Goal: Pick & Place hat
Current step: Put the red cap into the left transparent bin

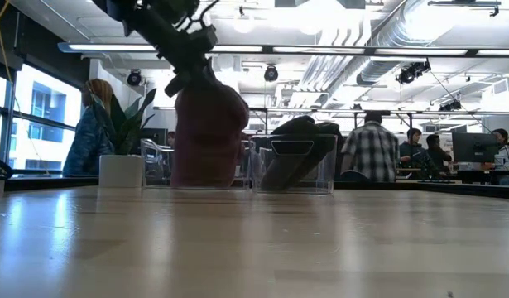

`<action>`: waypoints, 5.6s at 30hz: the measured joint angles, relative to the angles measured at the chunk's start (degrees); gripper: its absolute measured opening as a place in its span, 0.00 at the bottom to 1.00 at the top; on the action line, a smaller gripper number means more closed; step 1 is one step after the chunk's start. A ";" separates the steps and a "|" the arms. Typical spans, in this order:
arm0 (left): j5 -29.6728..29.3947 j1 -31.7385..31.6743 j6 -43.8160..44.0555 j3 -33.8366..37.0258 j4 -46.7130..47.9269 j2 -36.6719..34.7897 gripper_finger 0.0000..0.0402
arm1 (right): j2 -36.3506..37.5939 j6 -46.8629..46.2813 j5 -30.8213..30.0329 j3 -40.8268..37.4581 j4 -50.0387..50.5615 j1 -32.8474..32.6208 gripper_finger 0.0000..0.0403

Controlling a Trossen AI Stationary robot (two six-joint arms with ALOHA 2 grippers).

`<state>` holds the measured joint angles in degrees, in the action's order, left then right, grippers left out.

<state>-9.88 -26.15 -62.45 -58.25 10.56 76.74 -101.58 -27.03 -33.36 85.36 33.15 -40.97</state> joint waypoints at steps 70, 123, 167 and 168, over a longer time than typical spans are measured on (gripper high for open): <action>35.64 -23.65 0.72 -10.17 41.68 3.69 0.06 | -0.02 4.11 -0.71 0.00 0.05 0.71 0.04; 31.94 -18.70 5.72 -10.17 32.32 5.85 0.11 | -25.77 60.86 77.20 29.92 0.06 75.30 0.54; 39.84 -31.04 18.16 -15.29 44.18 6.81 0.28 | -32.26 49.38 76.87 38.18 -2.19 76.27 0.06; 40.73 -31.95 18.22 -15.29 43.75 6.79 0.28 | -32.26 48.85 75.78 38.18 -2.45 76.36 0.06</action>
<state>30.84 -58.10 -44.23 -73.54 54.32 83.53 -133.84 21.82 42.42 123.55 30.69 35.39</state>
